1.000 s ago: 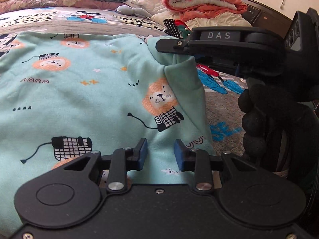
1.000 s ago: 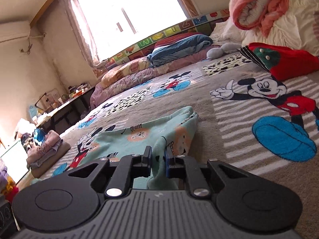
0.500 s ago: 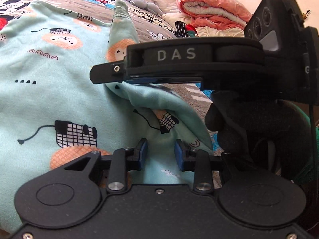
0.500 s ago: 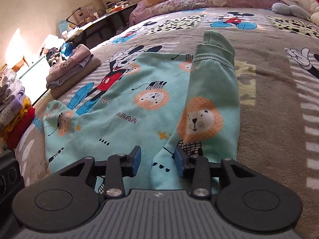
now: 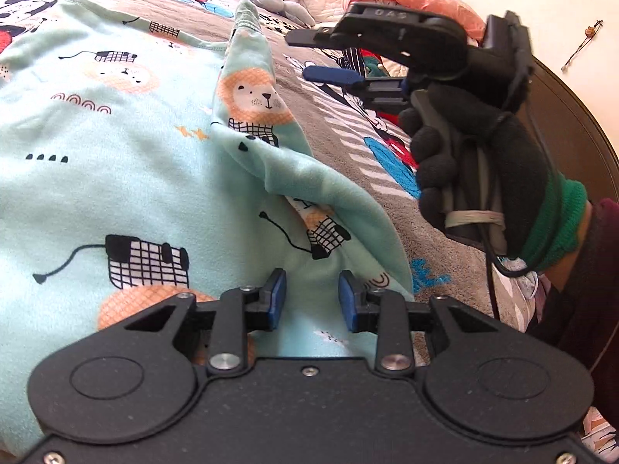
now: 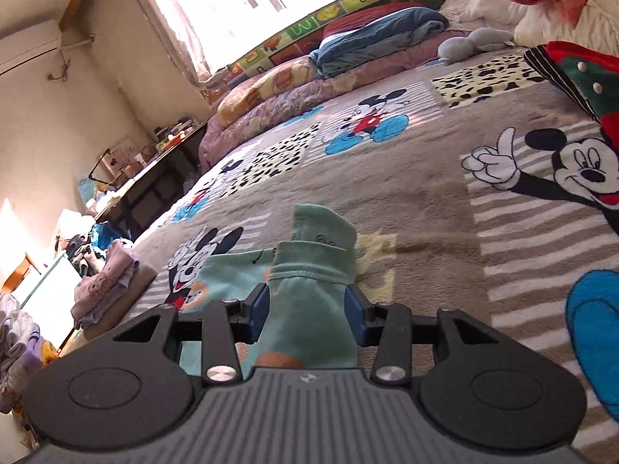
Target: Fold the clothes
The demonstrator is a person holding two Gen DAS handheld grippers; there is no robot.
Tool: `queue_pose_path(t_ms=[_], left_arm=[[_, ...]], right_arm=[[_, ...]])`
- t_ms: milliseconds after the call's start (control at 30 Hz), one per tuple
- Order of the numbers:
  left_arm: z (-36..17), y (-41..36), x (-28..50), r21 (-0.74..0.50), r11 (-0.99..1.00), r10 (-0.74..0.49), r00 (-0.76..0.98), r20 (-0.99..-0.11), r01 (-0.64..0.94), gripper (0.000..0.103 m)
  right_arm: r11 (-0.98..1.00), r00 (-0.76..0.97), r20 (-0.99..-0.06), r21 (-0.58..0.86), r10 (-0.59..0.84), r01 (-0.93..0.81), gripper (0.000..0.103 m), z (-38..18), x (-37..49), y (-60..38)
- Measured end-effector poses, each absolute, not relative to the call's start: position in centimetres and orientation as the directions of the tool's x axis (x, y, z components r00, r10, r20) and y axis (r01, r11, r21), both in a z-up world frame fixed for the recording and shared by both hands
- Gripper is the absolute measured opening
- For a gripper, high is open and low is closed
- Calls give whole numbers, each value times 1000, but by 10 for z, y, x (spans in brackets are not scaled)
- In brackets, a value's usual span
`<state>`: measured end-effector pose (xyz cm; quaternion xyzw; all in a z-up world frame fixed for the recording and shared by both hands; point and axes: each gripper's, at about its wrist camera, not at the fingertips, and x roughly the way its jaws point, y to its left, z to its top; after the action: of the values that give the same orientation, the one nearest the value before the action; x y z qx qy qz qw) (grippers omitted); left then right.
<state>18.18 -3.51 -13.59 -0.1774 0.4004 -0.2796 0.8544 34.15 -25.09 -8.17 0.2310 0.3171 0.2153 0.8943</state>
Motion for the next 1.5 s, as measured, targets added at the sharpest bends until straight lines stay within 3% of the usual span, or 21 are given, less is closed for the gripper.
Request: queue_pose_path(t_ms=[133,333,500,633,833,1133,1300,1367,1433,1500], left_arm=[[-135,-33,180,-532,777,-624,518,-585,335,30],[-133,-33,178,-535,775,-628,515,-584,338,30],[-135,-30,184,-534,774,-628,514,-584,339,30],[-137,-28,188,-534,774,-628,514,-584,340,30],[-141,-21,184,-531,775,-628,515,-583,343,30],[-143,-14,182,-528,776,-627,517,-583,346,30],[-145,-10,181,-526,778,-624,520,-583,345,31],[-144,-14,180,-523,779,-622,522,-583,344,31],[-142,-20,181,-520,781,-620,525,-583,345,31],[-141,-25,183,-522,780,-622,524,-582,346,31]], right_arm=[[765,656,-494,611,571,-205,59,-115,369,-248],[820,640,-558,531,528,-213,59,-137,380,-225],[871,683,-557,416,472,-262,38,-124,369,-209],[891,735,-524,379,430,-250,29,-112,358,-211],[892,806,-458,416,374,-177,22,-96,341,-238],[858,880,-375,508,292,-68,22,-73,303,-312],[838,888,-386,546,251,0,20,-75,290,-354],[811,876,-397,585,272,14,21,-85,291,-360],[796,857,-418,605,302,15,42,-96,298,-353],[790,830,-445,613,336,9,50,-108,310,-338]])
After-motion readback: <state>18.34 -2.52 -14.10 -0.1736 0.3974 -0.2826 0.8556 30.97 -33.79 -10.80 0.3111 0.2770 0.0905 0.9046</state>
